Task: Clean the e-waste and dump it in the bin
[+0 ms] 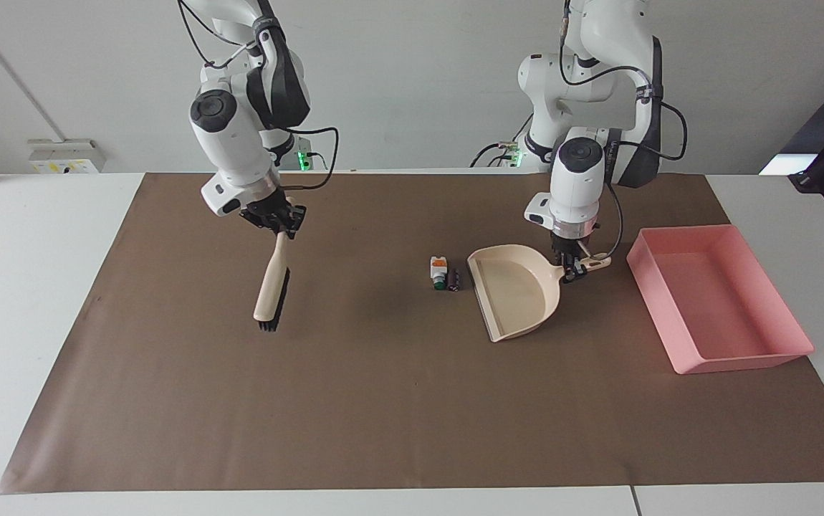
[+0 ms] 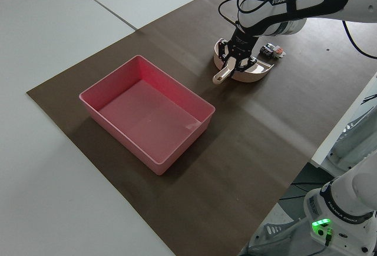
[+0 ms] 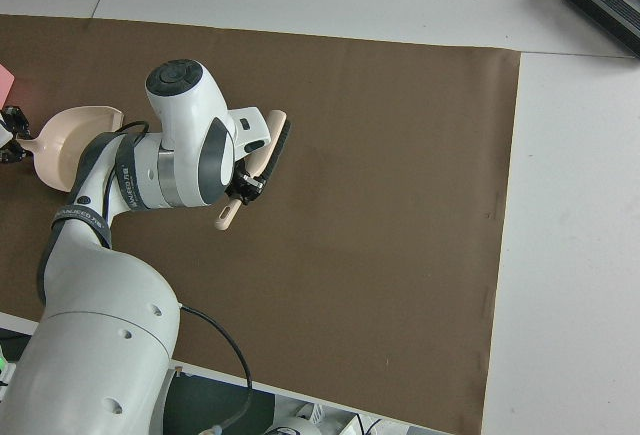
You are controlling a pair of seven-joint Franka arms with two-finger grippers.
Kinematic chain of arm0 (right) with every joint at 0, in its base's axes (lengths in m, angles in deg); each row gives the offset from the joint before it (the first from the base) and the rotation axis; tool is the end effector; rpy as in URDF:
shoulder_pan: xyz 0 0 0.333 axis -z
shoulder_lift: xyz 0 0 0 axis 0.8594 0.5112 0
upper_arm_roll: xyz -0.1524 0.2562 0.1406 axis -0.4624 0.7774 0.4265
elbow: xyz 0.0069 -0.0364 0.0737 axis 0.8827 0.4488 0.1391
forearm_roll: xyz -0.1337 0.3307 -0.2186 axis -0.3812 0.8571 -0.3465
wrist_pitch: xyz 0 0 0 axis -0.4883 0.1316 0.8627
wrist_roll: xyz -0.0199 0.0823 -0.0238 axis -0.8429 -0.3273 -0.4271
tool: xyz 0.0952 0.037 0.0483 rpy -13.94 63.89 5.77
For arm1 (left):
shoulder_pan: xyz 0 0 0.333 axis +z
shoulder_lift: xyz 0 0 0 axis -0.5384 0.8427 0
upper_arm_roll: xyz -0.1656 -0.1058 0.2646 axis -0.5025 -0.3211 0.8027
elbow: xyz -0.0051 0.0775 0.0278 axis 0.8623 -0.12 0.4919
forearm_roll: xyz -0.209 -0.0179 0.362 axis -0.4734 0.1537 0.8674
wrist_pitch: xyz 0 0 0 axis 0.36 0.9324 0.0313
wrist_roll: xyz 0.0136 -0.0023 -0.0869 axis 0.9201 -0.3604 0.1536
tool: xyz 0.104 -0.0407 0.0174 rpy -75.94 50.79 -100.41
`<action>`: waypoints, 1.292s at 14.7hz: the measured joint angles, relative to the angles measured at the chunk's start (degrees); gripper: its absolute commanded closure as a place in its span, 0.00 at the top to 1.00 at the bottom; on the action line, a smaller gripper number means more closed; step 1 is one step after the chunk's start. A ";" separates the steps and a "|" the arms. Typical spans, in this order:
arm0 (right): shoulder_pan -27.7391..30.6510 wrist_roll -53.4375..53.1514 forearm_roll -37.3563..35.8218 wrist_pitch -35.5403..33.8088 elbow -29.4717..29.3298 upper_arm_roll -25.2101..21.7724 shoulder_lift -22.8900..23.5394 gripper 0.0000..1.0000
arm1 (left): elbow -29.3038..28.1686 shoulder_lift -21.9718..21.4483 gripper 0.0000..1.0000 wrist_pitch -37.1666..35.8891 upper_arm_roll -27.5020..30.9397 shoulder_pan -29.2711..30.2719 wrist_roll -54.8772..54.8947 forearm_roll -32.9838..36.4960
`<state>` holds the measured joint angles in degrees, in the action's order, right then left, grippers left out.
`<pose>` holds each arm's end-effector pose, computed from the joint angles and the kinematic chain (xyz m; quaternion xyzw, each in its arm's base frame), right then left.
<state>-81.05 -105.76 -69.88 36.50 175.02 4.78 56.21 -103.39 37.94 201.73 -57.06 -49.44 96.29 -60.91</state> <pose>0.4803 0.1595 0.4142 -0.9931 0.0978 0.0576 0.0282 0.5121 -0.1628 0.3323 -0.7281 0.6771 0.0330 0.1016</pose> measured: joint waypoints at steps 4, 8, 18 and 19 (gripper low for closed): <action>-10.69 -13.32 -0.01 0.62 0.06 0.19 0.14 0.00 | 2.55 0.07 0.00 -2.49 0.26 0.09 0.01 0.05; -19.12 -24.28 -0.01 5.38 0.74 0.36 2.46 0.00 | 6.48 0.06 0.00 -11.81 0.12 -0.13 0.05 0.16; -31.83 -29.47 -0.05 12.27 -6.77 0.50 17.37 0.00 | 5.05 0.09 0.00 -12.08 -0.27 -4.37 -0.56 4.63; -32.71 -29.47 -0.04 12.06 -9.15 0.51 19.71 0.00 | 4.62 0.09 0.00 -12.00 -0.28 -4.74 -0.56 5.09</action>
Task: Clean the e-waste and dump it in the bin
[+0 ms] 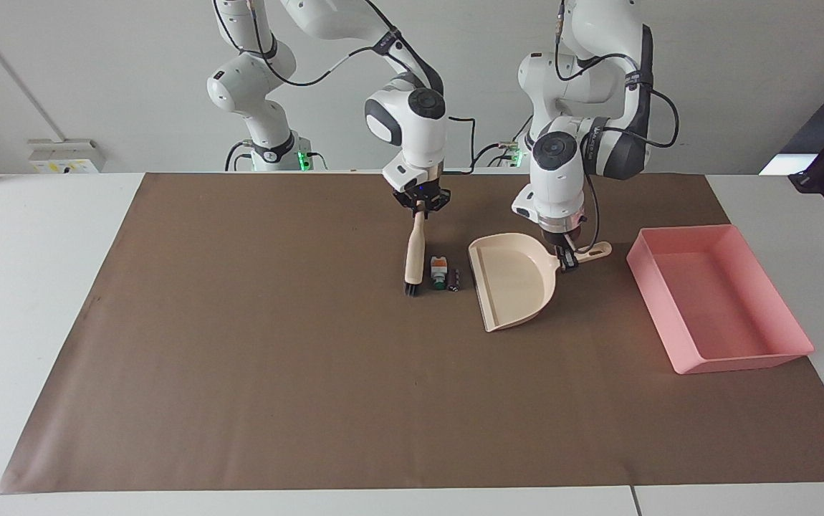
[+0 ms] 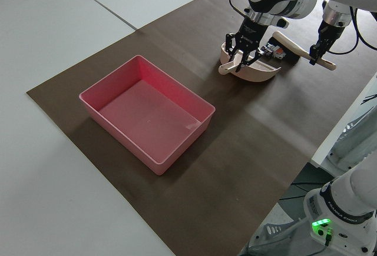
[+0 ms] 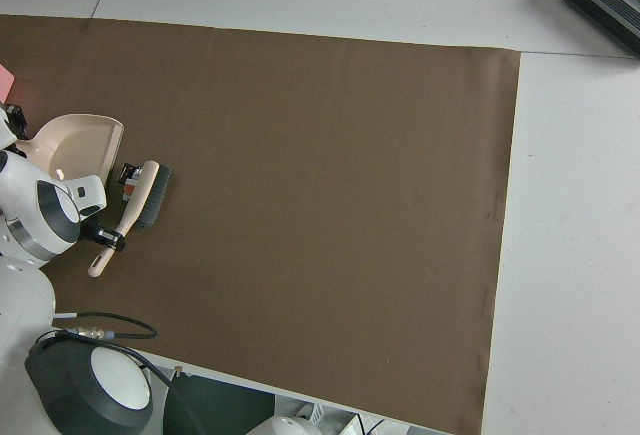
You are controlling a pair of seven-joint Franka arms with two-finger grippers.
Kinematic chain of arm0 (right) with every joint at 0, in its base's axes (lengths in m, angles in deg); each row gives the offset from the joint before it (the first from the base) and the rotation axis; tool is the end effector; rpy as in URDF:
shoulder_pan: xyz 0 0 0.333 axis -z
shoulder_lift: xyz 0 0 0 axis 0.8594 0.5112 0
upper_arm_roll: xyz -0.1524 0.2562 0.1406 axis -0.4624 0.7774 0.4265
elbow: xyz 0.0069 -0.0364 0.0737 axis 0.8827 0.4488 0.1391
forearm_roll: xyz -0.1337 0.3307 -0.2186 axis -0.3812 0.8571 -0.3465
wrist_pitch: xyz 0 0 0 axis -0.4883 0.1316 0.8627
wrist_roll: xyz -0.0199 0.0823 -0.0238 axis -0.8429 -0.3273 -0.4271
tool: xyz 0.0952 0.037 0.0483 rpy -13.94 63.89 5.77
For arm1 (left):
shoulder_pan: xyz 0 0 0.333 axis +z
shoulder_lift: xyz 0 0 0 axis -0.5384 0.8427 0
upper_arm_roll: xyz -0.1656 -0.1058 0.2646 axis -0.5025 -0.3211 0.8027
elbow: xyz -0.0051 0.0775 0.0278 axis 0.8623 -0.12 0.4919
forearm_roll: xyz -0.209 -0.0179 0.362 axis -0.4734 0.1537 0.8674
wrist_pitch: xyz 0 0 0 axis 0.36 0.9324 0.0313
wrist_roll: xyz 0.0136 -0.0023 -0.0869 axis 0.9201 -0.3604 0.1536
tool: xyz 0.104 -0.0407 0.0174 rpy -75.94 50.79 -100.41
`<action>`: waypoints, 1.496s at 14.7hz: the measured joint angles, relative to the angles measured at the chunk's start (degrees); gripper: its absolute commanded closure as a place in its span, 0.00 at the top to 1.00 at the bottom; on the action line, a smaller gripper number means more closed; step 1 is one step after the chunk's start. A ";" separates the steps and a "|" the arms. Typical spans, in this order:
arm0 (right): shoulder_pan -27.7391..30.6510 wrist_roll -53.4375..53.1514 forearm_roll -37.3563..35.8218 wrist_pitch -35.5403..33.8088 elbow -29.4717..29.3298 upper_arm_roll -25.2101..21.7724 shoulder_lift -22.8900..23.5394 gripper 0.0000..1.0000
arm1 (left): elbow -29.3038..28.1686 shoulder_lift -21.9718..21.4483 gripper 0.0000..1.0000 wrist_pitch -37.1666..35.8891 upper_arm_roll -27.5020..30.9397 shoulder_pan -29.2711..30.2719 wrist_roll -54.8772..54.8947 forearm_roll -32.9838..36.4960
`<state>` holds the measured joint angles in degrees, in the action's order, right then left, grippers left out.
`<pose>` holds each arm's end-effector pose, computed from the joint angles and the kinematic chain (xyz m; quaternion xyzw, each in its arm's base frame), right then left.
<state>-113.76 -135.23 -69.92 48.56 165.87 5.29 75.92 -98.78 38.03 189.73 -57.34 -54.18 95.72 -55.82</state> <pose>0.3683 0.4603 0.3155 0.9964 -0.0732 -0.0422 0.0048 0.5034 -0.1964 0.3528 -0.6887 0.7053 0.1031 0.1326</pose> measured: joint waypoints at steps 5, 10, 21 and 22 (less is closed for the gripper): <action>-0.55 3.77 6.32 4.43 -4.85 2.07 4.90 0.00 | -1.71 -0.02 0.00 1.49 0.04 -1.20 -0.26 1.21; -0.50 13.05 21.10 6.67 -11.68 2.49 8.73 0.00 | -2.81 -0.04 0.00 3.03 0.27 -1.23 -0.67 1.82; 2.61 14.54 24.34 -1.47 -18.21 2.08 7.62 0.00 | -5.00 -0.51 0.00 9.57 0.39 2.25 -0.66 1.72; 3.89 13.09 21.34 -5.15 -18.32 2.07 5.71 0.00 | -5.01 -0.51 0.00 9.93 0.38 2.49 -0.59 1.42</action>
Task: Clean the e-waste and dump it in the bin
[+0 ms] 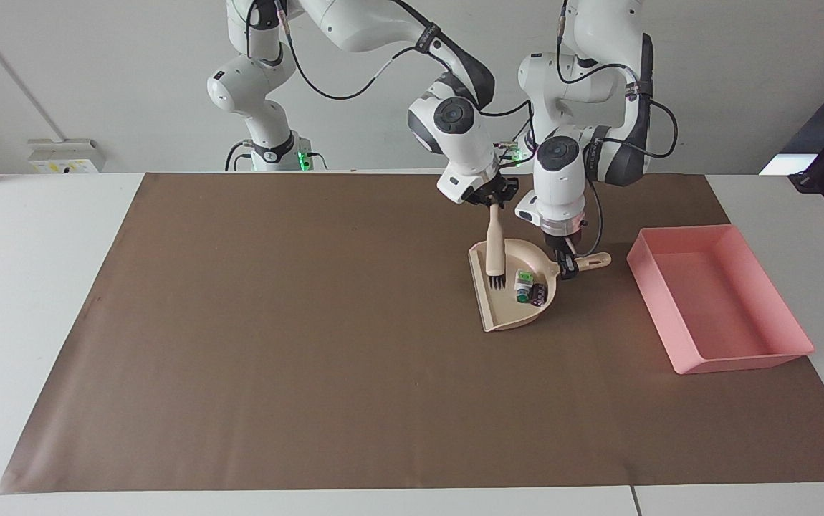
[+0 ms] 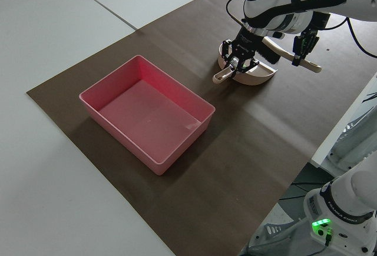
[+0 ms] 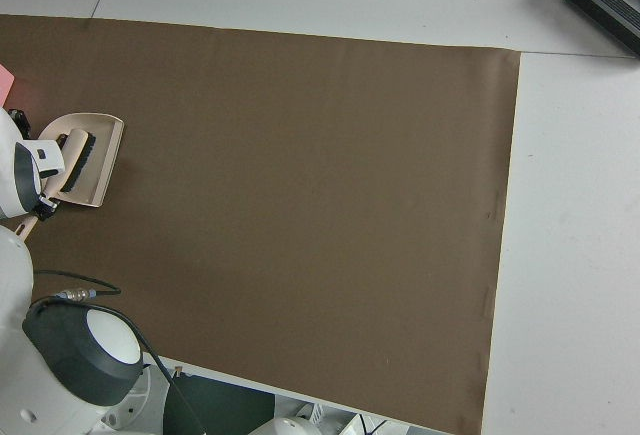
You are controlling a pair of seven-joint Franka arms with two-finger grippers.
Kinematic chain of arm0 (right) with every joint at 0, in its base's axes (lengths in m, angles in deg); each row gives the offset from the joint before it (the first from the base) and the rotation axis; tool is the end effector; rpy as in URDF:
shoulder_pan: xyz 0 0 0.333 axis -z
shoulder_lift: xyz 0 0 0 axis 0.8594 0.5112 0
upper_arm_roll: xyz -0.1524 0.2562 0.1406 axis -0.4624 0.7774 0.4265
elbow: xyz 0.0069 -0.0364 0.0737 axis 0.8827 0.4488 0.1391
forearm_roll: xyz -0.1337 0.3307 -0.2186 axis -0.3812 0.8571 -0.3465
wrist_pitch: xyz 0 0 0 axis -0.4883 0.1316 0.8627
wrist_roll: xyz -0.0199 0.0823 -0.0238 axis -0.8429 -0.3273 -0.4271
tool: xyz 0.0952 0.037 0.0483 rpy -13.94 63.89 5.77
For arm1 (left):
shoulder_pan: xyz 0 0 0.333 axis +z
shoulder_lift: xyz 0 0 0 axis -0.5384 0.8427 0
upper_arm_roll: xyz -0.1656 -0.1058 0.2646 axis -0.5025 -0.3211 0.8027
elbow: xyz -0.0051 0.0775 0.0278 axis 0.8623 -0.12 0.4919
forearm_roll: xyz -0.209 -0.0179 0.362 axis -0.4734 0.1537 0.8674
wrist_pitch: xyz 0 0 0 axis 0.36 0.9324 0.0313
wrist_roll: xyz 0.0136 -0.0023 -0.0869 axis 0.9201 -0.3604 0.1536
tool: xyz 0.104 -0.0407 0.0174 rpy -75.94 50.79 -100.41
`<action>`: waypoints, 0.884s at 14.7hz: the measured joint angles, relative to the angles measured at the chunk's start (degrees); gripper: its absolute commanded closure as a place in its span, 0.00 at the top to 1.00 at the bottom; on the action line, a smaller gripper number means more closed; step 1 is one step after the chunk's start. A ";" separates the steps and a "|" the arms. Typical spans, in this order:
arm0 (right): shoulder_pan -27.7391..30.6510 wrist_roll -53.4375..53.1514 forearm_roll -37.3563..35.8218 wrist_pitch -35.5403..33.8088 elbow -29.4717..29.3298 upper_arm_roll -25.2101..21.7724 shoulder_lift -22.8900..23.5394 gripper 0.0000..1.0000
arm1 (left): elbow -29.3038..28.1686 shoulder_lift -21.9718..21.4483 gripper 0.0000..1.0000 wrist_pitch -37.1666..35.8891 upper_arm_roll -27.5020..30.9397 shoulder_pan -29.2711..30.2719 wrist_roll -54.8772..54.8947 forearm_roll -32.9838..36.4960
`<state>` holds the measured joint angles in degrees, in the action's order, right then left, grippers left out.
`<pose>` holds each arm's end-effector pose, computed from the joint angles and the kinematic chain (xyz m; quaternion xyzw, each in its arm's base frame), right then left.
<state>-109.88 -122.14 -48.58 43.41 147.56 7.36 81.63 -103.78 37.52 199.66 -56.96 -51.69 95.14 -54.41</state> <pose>0.4228 0.5238 0.3995 -0.9779 0.0633 0.1168 0.1616 0.5021 -0.1757 0.3311 -0.6928 0.7050 0.0596 0.1391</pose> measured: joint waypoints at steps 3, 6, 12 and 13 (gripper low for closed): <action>4.52 -1.47 -5.92 -12.61 -0.10 -0.06 -6.25 0.00 | 0.63 -0.54 0.00 -0.19 0.25 0.28 4.10 -4.04; 9.02 -1.35 -11.04 -22.42 -0.12 -0.07 -10.84 0.00 | 4.40 -2.14 0.00 -6.18 0.71 3.40 13.99 -9.68; 23.50 11.55 -18.36 -36.85 -0.06 -0.18 -16.68 0.00 | 13.25 -5.14 0.00 -14.38 1.44 14.17 26.62 -12.60; 26.17 14.40 -20.08 -37.99 0.04 -0.27 -17.07 0.00 | 14.12 -5.39 0.00 -14.45 1.53 16.09 28.64 -12.67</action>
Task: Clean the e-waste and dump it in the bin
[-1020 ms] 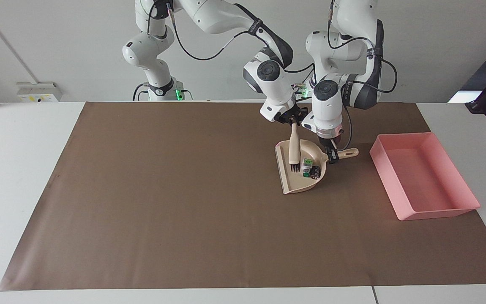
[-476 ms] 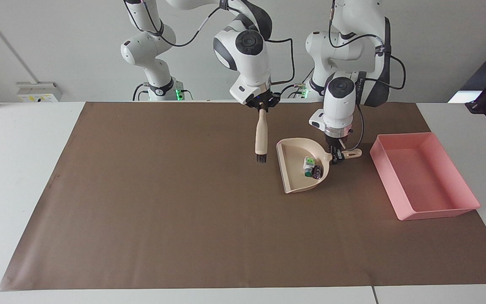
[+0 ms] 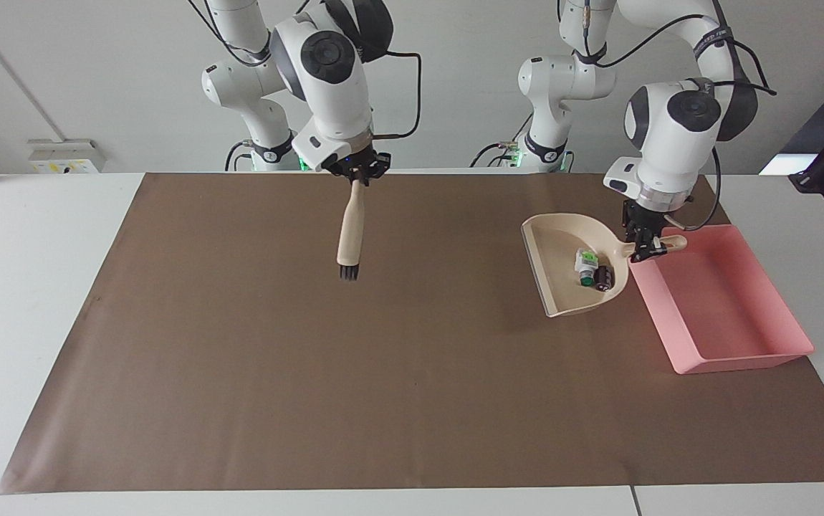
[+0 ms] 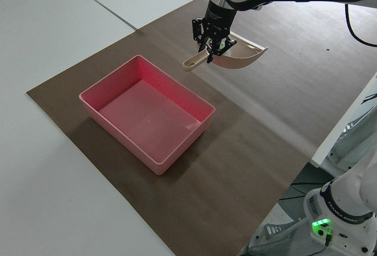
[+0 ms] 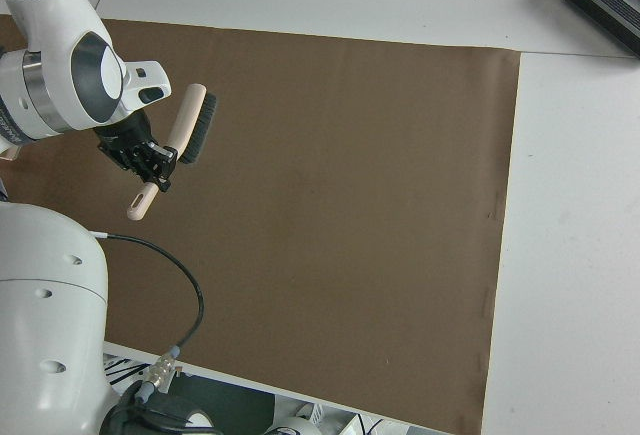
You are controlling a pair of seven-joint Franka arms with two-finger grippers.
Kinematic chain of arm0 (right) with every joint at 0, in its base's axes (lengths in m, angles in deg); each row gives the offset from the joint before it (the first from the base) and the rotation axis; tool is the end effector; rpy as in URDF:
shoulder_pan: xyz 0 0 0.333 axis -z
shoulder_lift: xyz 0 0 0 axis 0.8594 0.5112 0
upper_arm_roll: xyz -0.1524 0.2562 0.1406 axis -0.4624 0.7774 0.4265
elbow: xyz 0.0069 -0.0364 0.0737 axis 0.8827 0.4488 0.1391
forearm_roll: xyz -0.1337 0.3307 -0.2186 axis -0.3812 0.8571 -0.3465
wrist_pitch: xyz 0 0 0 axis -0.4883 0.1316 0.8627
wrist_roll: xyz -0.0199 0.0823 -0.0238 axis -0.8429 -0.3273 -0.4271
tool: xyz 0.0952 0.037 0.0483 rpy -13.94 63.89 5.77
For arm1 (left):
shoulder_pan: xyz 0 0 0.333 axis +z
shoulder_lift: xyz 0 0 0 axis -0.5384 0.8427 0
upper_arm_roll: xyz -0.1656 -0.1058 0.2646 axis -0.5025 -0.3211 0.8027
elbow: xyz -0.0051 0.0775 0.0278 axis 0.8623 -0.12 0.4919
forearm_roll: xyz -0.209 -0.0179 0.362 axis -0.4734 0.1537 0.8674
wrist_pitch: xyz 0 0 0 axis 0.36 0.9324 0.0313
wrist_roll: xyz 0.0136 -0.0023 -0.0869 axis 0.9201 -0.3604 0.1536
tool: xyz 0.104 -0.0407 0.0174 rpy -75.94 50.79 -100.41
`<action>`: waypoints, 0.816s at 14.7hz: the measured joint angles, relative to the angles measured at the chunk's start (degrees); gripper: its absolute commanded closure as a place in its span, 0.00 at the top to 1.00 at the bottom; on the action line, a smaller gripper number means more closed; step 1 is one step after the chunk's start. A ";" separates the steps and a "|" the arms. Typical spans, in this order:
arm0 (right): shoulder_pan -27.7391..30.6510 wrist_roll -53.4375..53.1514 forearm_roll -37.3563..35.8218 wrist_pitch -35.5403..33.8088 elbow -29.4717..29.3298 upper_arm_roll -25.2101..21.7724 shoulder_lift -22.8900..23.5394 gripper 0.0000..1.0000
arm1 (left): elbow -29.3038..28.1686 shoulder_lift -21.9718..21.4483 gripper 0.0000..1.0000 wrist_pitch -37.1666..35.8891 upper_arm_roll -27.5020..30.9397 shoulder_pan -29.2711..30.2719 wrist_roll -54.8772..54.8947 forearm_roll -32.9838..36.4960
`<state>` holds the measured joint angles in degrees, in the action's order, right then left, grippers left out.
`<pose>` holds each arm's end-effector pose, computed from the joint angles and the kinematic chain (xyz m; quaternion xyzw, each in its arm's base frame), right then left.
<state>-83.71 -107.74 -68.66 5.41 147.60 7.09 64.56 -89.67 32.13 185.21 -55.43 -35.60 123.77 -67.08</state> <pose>0.5030 0.2258 0.5296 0.9861 -0.0524 -0.1576 0.0102 0.5608 -0.0167 0.4770 -0.6989 0.7098 0.0329 0.0817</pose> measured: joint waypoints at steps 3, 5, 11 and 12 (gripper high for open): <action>7.32 8.66 -4.19 -0.85 1.14 -0.02 -0.16 0.00 | 2.34 -0.01 0.00 -1.35 0.27 6.12 2.59 -0.14; 13.02 15.60 -6.99 -0.23 2.71 -0.03 -0.11 0.00 | 4.17 0.37 0.00 -2.32 0.45 9.99 3.41 -0.22; 26.35 31.42 -10.77 11.99 12.09 -0.05 0.20 0.00 | 10.73 5.37 0.00 -0.82 0.86 19.95 12.99 1.35; 28.02 33.17 -10.78 14.24 13.87 -0.03 0.22 0.00 | 11.97 6.80 0.00 0.04 0.92 20.93 14.26 3.69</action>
<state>-55.69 -74.57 -79.44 19.65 161.46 7.06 64.78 -77.70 38.93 185.25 -54.51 -14.67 138.03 -63.39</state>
